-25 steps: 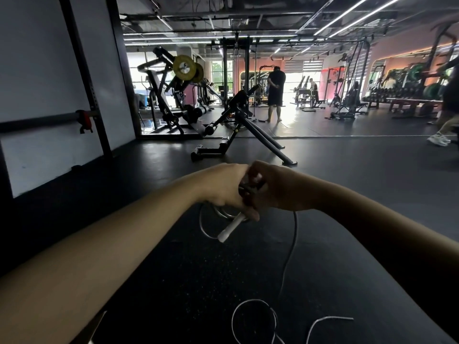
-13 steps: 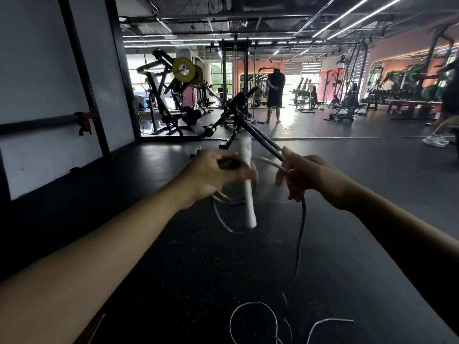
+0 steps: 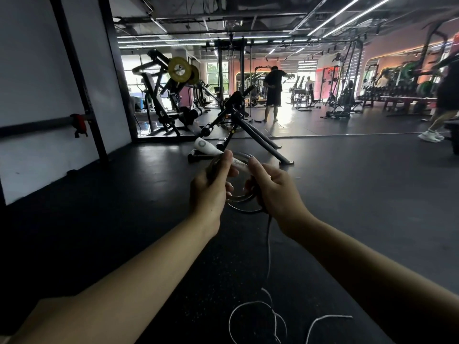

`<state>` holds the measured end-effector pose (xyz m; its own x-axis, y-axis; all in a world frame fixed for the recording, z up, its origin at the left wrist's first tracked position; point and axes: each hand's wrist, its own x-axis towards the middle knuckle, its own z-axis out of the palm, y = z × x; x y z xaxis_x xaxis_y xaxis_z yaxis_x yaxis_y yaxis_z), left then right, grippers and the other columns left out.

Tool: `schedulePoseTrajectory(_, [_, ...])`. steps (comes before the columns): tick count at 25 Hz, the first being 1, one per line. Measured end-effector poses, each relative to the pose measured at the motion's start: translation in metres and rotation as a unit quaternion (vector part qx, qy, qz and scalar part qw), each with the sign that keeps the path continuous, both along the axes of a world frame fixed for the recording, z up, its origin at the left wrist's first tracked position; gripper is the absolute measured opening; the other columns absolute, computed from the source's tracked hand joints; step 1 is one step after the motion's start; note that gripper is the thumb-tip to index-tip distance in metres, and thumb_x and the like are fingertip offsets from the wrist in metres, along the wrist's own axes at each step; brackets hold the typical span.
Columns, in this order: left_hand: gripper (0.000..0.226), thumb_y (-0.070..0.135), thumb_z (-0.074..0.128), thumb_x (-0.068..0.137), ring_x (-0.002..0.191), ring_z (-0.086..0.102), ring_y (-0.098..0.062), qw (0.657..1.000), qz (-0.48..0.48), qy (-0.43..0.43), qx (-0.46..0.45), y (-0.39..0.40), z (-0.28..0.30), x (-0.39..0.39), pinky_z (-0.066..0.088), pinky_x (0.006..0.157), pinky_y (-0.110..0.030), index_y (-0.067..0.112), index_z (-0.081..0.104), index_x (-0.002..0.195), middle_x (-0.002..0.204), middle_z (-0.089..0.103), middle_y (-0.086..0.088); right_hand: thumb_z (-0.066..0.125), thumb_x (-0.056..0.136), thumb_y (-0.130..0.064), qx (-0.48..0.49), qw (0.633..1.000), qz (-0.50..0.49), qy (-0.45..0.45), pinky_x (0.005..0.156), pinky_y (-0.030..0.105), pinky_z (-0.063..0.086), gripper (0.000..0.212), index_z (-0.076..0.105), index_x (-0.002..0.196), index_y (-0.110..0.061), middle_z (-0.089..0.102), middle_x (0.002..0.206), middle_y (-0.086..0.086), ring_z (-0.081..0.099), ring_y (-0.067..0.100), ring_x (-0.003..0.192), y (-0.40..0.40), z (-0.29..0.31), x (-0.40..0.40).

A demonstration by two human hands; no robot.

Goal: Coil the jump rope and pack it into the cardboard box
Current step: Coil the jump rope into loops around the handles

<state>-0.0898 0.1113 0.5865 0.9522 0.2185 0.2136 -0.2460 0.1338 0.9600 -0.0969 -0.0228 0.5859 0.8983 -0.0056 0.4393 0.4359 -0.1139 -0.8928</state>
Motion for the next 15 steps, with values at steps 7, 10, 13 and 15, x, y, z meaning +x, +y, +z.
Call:
schedulePoseTrajectory(7, [0.085, 0.067, 0.071, 0.076, 0.129, 0.055, -0.016, 0.960, 0.026, -0.157, 0.231, 0.054, 0.003, 0.029, 0.046, 0.104, -0.035, 0.034, 0.035, 0.146, 0.143, 0.055, -0.002, 0.055, 0.102, -0.039, -0.132, 0.991, 0.025, 0.000, 0.044, 0.018, 0.038, 0.040, 0.062, 0.083, -0.004, 0.055, 0.054, -0.002, 0.047, 0.004, 0.042, -0.017, 0.010, 0.009])
schedulePoseTrajectory(10, [0.066, 0.066, 0.064, 0.082, 0.120, 0.059, -0.001, 0.841, -0.064, -0.246, 0.477, 0.064, 0.040, 0.026, 0.050, 0.103, -0.031, 0.026, 0.059, 0.134, 0.132, 0.065, 0.009, 0.056, 0.102, -0.038, -0.237, 0.969, 0.058, -0.028, 0.049, 0.015, 0.041, 0.038, 0.062, 0.075, -0.011, 0.055, 0.053, -0.006, 0.052, 0.002, 0.044, -0.023, 0.020, 0.011])
schedulePoseTrajectory(13, [0.054, 0.066, 0.061, 0.079, 0.087, 0.069, -0.002, 0.772, -0.211, -0.131, 0.585, 0.054, 0.069, 0.017, 0.053, 0.083, -0.029, 0.024, 0.072, 0.111, 0.098, 0.076, 0.007, 0.056, 0.102, -0.037, -0.337, 0.937, 0.085, -0.041, 0.050, 0.015, 0.043, 0.039, 0.064, 0.078, -0.007, 0.059, 0.058, -0.003, 0.053, 0.000, 0.045, -0.024, 0.036, 0.012])
schedulePoseTrajectory(15, [0.050, 0.063, 0.062, 0.080, 0.084, 0.073, -0.009, 0.758, -0.266, -0.064, 0.592, 0.049, 0.074, 0.013, 0.052, 0.086, -0.030, 0.021, 0.074, 0.103, 0.091, 0.079, 0.002, 0.053, 0.102, -0.042, -0.365, 0.922, 0.119, -0.036, 0.052, 0.018, 0.044, 0.042, 0.067, 0.079, -0.009, 0.060, 0.059, 0.001, 0.053, 0.006, 0.048, -0.027, 0.044, 0.010])
